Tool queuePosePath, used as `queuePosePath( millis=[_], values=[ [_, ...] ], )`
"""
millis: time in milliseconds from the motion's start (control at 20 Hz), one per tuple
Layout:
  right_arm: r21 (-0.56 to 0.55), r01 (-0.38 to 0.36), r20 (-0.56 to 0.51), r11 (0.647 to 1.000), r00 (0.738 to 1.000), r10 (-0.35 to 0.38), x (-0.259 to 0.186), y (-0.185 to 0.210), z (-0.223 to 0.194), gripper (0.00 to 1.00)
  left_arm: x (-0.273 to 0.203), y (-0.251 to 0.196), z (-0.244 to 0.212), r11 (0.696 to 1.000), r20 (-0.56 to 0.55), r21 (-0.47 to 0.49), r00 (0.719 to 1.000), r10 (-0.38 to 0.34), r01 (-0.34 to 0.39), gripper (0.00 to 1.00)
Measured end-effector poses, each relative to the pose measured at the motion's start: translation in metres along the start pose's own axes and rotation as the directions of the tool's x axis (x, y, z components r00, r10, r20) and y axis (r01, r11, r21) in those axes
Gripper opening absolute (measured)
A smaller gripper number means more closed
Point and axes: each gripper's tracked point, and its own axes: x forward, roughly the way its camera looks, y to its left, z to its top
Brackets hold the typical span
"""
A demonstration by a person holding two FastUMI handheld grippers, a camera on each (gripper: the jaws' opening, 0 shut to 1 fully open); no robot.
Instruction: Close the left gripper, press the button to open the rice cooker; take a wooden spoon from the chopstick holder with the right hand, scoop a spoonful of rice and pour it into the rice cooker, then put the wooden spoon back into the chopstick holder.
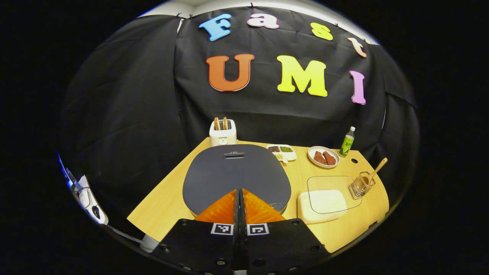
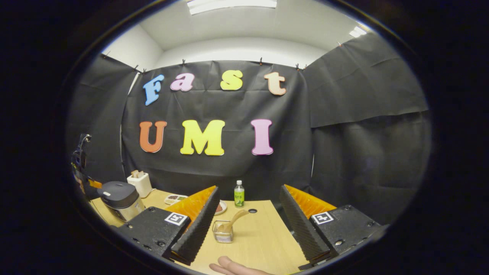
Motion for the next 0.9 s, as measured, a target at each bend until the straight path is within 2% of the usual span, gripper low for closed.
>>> queuePosePath(
  millis=[50,100,150,350,600,650,700,900],
  values=[
    [-0.001,0.001,-0.005,1.000,1.000,-0.001,0.001,0.000,-0.002,1.00,0.004,-0.002,-0.004,1.000,-0.016,-0.010,1.000,-0.008,0.008,0.00],
    [-0.003,0.002,-0.009,1.000,1.000,-0.002,0.002,-0.001,-0.005,0.94,0.007,-0.003,-0.007,1.000,-0.032,-0.019,0.999,-0.014,0.013,0.00],
    [-0.002,0.002,-0.011,1.000,1.000,-0.003,0.002,-0.002,-0.006,1.00,0.010,-0.001,-0.009,1.000,-0.042,-0.022,0.999,-0.007,0.006,0.00],
    [0.009,-0.021,-0.017,1.000,1.000,0.021,0.002,0.003,-0.012,1.00,0.019,-0.003,-0.027,0.998,-0.086,-0.059,0.996,-0.026,0.021,0.00],
    [0.010,-0.043,-0.025,0.999,0.999,0.044,0.001,0.008,-0.021,1.00,0.022,-0.005,-0.035,1.000,-0.096,-0.013,0.995,-0.030,0.029,0.00],
    [0.011,-0.046,-0.025,0.999,0.999,0.046,-0.001,0.009,-0.021,0.94,0.024,-0.003,-0.036,0.999,-0.110,-0.031,0.994,-0.029,0.026,0.00],
    [0.010,-0.049,-0.026,0.999,0.998,0.049,-0.001,0.010,-0.024,1.00,0.021,-0.002,-0.032,0.999,-0.094,-0.051,0.995,-0.018,0.013,0.00],
    [0.010,-0.056,-0.035,0.998,0.998,0.057,-0.009,0.010,-0.033,1.00,0.020,-0.002,-0.034,0.999,-0.078,-0.027,0.996,0.034,-0.036,0.00]
  ],
)
